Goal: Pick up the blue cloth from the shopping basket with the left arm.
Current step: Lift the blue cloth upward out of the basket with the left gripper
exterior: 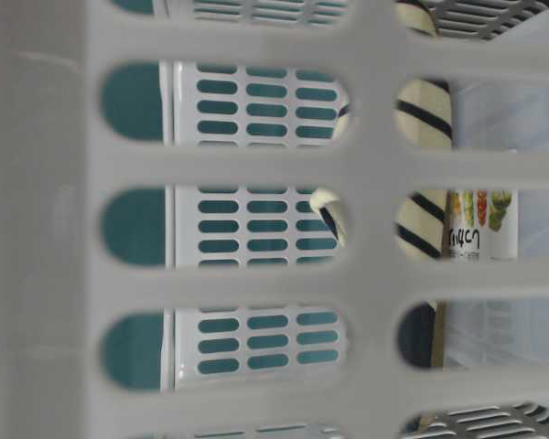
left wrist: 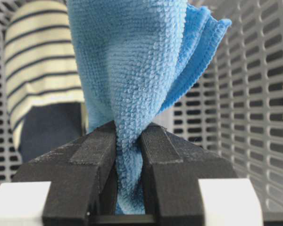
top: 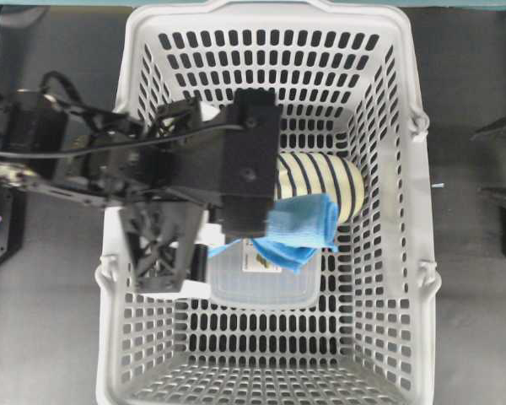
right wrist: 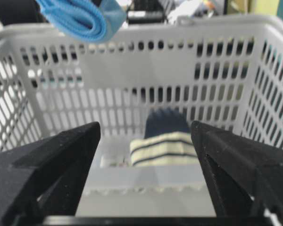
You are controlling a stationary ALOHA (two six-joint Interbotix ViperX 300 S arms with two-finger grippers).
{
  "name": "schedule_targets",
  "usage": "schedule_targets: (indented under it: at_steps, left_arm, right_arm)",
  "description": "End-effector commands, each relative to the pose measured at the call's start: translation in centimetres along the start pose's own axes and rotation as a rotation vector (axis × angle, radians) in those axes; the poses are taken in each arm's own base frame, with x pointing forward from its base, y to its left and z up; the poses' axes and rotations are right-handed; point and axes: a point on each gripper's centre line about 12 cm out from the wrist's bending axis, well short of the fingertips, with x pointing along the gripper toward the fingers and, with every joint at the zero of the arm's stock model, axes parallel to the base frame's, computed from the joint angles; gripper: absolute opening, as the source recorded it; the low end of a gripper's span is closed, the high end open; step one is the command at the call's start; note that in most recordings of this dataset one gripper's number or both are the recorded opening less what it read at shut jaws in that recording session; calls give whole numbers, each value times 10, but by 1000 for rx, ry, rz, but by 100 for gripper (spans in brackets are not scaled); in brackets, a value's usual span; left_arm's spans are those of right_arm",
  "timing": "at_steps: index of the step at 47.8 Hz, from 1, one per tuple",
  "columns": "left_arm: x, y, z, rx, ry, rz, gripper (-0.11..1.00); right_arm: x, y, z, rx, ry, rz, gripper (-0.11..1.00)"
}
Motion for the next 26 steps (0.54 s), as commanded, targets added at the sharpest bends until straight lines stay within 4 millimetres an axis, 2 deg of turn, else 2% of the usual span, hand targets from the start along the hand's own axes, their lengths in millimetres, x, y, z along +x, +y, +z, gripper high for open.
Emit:
schedule_targets:
  at_steps: [1, 9, 26]
  left_arm:
    - [-26, -6, -1, 11, -61, -17, 9]
    - [-41, -3, -18, 12, -119, -23, 9]
    - [-59, 7, -35, 16, -207, -12, 10]
  right_arm:
    - [1, 0, 6, -3, -29, -2, 75]
    - [2, -1, 3, -1, -14, -9, 75]
    - [3, -3, 0, 9, -2, -17, 75]
